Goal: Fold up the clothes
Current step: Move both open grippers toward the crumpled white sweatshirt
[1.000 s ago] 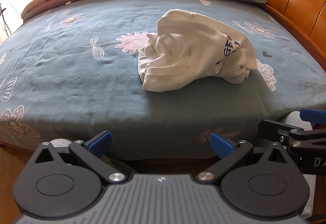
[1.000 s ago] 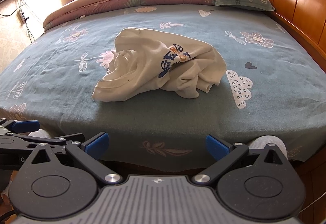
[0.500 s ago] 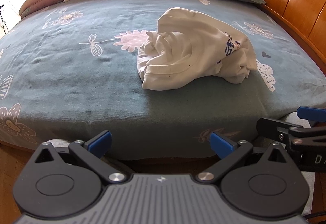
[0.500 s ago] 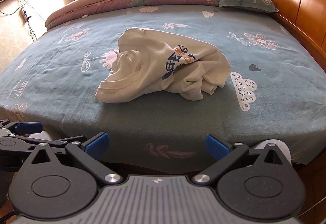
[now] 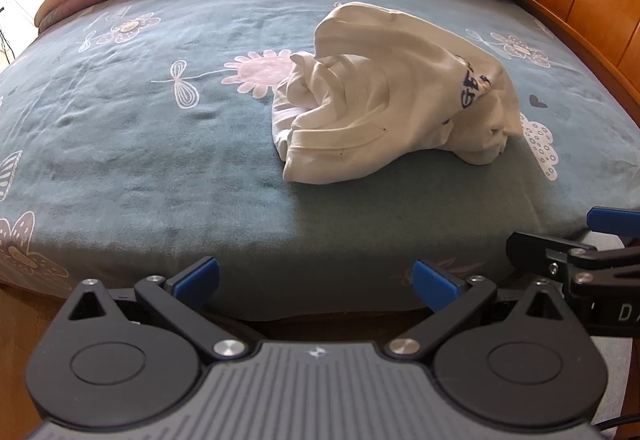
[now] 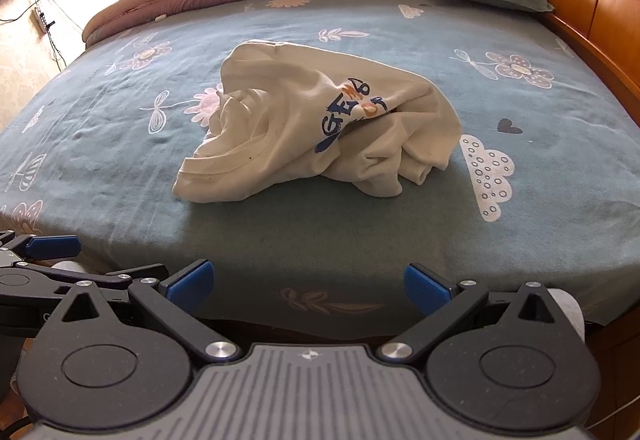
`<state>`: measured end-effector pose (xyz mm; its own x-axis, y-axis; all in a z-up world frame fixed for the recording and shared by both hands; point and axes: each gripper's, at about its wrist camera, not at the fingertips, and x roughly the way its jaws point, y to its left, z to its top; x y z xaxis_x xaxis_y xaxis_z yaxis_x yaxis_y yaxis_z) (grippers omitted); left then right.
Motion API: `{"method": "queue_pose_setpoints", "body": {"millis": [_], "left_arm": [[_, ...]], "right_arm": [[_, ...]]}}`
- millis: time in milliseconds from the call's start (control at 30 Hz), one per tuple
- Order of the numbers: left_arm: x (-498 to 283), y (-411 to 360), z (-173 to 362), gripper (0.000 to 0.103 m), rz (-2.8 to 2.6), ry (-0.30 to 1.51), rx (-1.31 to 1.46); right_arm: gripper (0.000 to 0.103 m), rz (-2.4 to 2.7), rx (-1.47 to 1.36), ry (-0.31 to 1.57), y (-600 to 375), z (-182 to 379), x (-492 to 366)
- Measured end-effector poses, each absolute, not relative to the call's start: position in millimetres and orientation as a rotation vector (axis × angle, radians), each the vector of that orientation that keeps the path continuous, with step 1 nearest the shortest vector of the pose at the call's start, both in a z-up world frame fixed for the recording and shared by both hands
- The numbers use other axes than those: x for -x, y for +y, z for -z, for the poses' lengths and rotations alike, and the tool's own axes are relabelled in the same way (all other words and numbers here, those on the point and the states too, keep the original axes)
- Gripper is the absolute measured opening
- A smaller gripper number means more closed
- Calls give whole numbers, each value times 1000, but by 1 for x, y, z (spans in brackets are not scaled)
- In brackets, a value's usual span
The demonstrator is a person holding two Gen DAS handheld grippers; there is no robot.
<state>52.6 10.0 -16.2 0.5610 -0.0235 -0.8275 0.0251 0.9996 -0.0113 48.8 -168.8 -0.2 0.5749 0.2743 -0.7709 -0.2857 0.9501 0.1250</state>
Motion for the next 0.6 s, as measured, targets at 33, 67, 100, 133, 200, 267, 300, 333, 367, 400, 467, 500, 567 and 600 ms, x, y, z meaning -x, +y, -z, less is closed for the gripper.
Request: {"method": "queue_pose_setpoints", "body": {"millis": [33, 67, 100, 133, 200, 267, 300, 333, 367, 400, 467, 500, 567, 600], "left_arm": [[-56, 11, 17, 102, 28, 978, 1], [-60, 12, 17, 102, 28, 982, 3], [-64, 13, 18, 102, 29, 987, 4], [-68, 13, 19, 102, 31, 993, 8], [-77, 15, 22, 102, 36, 1004, 18], [-87, 16, 24, 102, 43, 1015, 27], [-92, 17, 25, 102, 47, 1020, 30], [-97, 17, 26, 102, 52, 1026, 33], [-102, 17, 27, 102, 56, 1030, 35], [-107, 16, 28, 102, 59, 1034, 37], [-115, 16, 27, 102, 62, 1036, 38], [-118, 15, 27, 102, 64, 1037, 38], [-125, 15, 26, 102, 64, 1038, 37], [-128, 15, 26, 102, 64, 1037, 36]], "right_arm": [[103, -330, 12, 902, -168, 1, -52], [103, -333, 11, 904, -167, 1, -56], [103, -337, 13, 903, -166, 2, -60], [103, -342, 16, 901, -164, 3, -64], [103, -352, 21, 898, -161, 4, -71], [103, -357, 27, 898, -159, 6, -79], [103, -356, 26, 908, -159, 7, -84], [103, -355, 25, 917, -158, 8, -90], [103, -352, 24, 926, -158, 9, -95], [103, -348, 23, 934, -158, 10, -100], [103, -336, 23, 940, -158, 10, -109], [103, -335, 20, 941, -158, 10, -113], [103, -331, 16, 944, -158, 10, -121], [103, -329, 14, 945, -157, 10, -124]]}}
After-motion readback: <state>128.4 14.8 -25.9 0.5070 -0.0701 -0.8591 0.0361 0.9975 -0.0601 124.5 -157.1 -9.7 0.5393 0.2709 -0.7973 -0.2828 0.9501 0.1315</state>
